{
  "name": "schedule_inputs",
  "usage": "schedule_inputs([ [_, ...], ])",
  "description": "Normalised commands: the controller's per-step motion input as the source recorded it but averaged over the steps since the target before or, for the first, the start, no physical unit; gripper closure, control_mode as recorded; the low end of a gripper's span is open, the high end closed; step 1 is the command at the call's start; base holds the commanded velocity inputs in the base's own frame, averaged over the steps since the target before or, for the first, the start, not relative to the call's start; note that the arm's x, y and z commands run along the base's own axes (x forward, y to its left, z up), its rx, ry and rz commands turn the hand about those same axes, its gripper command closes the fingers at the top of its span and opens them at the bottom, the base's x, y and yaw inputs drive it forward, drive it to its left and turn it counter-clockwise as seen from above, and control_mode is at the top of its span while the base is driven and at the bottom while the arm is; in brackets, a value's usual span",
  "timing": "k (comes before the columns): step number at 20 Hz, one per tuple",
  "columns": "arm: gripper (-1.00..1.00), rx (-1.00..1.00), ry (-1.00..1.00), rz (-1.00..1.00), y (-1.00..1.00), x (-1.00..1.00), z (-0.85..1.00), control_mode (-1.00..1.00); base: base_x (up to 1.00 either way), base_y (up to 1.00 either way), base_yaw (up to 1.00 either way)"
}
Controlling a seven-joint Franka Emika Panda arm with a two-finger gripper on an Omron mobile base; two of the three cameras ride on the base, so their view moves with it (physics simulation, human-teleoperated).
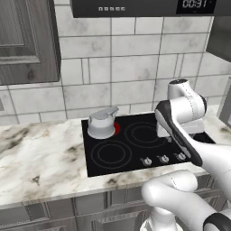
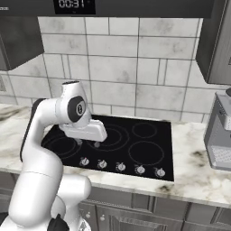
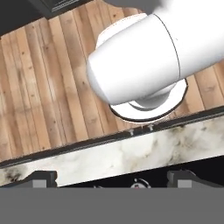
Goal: The kettle is done boiling. Turn off the stove, then wait for 300 timesteps before moving the kettle to the dining table.
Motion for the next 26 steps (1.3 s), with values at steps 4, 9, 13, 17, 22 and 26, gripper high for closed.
schedule_inputs([
  [4, -1.00, 0.00, 0.00, 0.10, 0.00, 0.14, -0.24, -1.00, 0.00, 0.00, 0.00],
  [9, -1.00, 0.04, 0.00, 0.13, 0.00, 0.17, -0.22, -1.00, 0.00, 0.00, 0.00],
  [13, -1.00, 0.05, 0.00, 0.16, 0.00, 0.09, -0.22, -1.00, 0.00, 0.00, 0.00],
  [17, -1.00, 0.03, 0.00, 0.18, -0.02, 0.03, -0.27, -1.00, 0.00, 0.00, 0.00],
  [22, -1.00, 0.00, -0.02, 0.14, -0.01, 0.01, -0.26, -1.00, 0.00, 0.00, 0.00],
  [26, -1.00, 0.01, 0.00, 0.08, 0.00, 0.06, -0.15, -1.00, 0.00, 0.00, 0.00],
])
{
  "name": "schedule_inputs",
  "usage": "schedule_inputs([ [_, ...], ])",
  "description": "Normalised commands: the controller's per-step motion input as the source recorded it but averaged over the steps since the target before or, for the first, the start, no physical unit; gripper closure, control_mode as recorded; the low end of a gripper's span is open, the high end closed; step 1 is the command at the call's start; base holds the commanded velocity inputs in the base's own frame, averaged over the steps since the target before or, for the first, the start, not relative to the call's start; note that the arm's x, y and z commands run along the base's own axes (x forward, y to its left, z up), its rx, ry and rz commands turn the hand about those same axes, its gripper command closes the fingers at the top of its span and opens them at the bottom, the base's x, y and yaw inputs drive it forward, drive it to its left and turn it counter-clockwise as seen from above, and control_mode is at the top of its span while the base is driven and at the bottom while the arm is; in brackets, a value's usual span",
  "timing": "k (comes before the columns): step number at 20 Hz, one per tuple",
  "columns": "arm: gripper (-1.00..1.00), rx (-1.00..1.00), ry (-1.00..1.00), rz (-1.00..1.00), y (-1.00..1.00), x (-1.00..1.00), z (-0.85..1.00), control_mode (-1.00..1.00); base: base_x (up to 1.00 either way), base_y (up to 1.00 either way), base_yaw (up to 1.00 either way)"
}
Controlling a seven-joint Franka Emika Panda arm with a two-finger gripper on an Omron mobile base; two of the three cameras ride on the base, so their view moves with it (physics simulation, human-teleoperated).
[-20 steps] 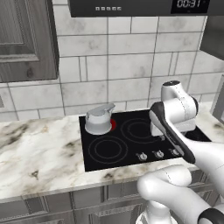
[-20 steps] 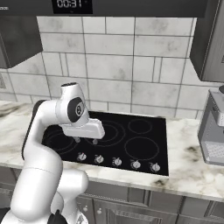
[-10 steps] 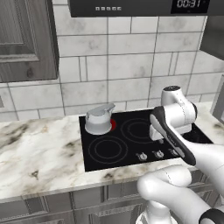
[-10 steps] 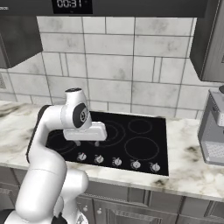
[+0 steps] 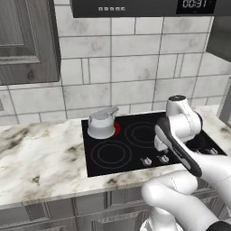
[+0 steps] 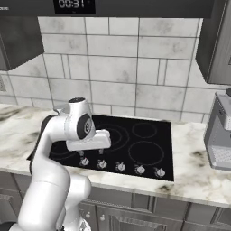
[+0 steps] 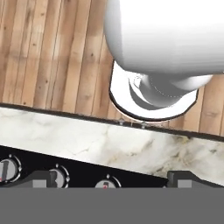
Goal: The kettle is done boiling. Turn off the stove, then wait for 300 timesteps before moving the kettle to the dining table.
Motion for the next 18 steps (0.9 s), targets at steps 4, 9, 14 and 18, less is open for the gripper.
schedule_inputs([
  [4, -1.00, 0.03, 0.00, 0.01, -0.07, 0.10, -0.14, -1.00, 0.00, 0.00, 0.00],
  [9, -1.00, 0.03, 0.00, 0.00, -0.06, 0.11, -0.15, -1.00, 0.00, 0.00, 0.00],
  [14, -1.00, 0.01, 0.00, 0.00, 0.00, 0.14, -0.15, -1.00, 0.00, 0.00, 0.00],
  [18, -1.00, 0.00, 0.00, 0.00, 0.00, 0.15, -0.16, -1.00, 0.00, 0.00, 0.00],
])
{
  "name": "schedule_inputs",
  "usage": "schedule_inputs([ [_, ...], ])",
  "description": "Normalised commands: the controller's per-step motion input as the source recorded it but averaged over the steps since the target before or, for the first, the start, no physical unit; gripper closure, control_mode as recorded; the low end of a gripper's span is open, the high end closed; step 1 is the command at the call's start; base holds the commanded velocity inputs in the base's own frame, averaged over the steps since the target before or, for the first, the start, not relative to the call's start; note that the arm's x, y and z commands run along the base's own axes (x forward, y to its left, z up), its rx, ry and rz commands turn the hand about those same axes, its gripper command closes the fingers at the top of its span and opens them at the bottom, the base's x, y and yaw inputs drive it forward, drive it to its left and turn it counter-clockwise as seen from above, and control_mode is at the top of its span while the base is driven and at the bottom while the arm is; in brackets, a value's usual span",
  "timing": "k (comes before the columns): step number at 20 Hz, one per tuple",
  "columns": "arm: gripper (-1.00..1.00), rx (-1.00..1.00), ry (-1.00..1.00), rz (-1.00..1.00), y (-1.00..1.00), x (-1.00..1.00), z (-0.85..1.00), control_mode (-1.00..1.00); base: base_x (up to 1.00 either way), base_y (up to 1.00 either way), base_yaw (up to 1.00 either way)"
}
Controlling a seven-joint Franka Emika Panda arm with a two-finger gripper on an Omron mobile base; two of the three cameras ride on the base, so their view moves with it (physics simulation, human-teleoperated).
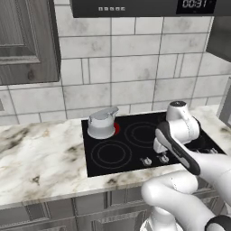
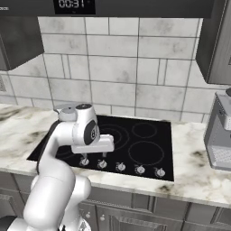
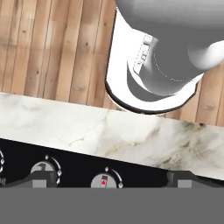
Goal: The kettle is done boiling. Turn off the stove, then wait for 300 timesteps before moving the kettle to the dining table.
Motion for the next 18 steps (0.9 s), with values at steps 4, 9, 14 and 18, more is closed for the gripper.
schedule_inputs([
  [4, -1.00, 0.00, 0.00, 0.00, 0.00, 0.20, -0.18, -1.00, 0.00, 0.00, 0.00],
  [9, -1.00, 0.00, 0.00, 0.00, -0.01, 0.22, -0.18, -1.00, 0.00, 0.00, 0.00],
  [14, -1.00, 0.00, 0.01, 0.00, -0.03, 0.23, -0.19, -1.00, 0.00, 0.00, 0.00],
  [18, -1.00, 0.00, 0.01, 0.00, -0.08, 0.20, -0.23, -1.00, 0.00, 0.00, 0.00],
])
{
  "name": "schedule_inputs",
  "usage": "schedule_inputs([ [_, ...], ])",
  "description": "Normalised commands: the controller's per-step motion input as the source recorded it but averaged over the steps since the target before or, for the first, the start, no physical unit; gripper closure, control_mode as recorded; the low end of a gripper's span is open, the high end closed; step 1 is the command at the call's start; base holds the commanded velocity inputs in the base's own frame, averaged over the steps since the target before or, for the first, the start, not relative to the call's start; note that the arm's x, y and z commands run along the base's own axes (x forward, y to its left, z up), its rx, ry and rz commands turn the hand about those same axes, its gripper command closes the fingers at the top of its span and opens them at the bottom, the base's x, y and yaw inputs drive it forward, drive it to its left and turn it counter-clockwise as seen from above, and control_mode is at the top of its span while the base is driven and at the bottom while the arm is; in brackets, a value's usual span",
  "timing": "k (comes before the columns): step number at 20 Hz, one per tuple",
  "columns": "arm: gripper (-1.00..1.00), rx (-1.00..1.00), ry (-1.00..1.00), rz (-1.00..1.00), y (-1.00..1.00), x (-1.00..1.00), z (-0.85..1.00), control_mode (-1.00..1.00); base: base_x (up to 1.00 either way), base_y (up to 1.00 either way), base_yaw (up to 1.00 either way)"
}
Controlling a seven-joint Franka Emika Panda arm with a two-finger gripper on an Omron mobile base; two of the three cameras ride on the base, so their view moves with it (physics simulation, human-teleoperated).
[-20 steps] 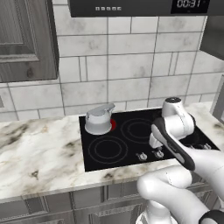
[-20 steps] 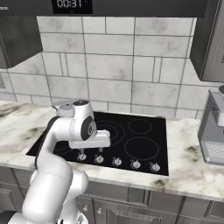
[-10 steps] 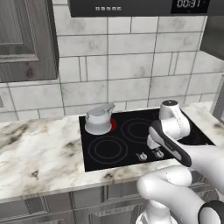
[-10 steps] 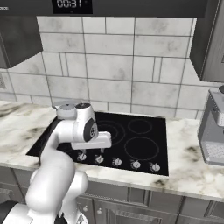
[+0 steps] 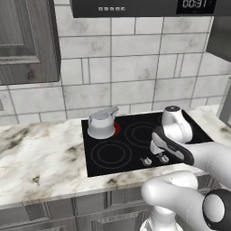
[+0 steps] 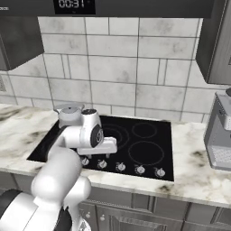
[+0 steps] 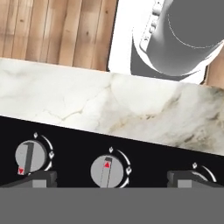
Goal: The kettle is done boiling. Turn off the stove, then wait for 300 timesteps before moving the kettle to the dining table.
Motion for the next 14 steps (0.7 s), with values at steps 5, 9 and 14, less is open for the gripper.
schedule_inputs([
  [5, -1.00, 0.00, 0.02, 0.00, -0.03, 0.14, -0.24, -1.00, 0.00, 0.00, 0.00],
  [9, -1.00, 0.00, 0.01, 0.00, -0.01, 0.07, -0.23, -1.00, 0.00, 0.00, 0.00],
  [14, -1.00, 0.00, 0.01, 0.00, -0.05, 0.08, -0.20, -1.00, 0.00, 0.00, 0.00],
])
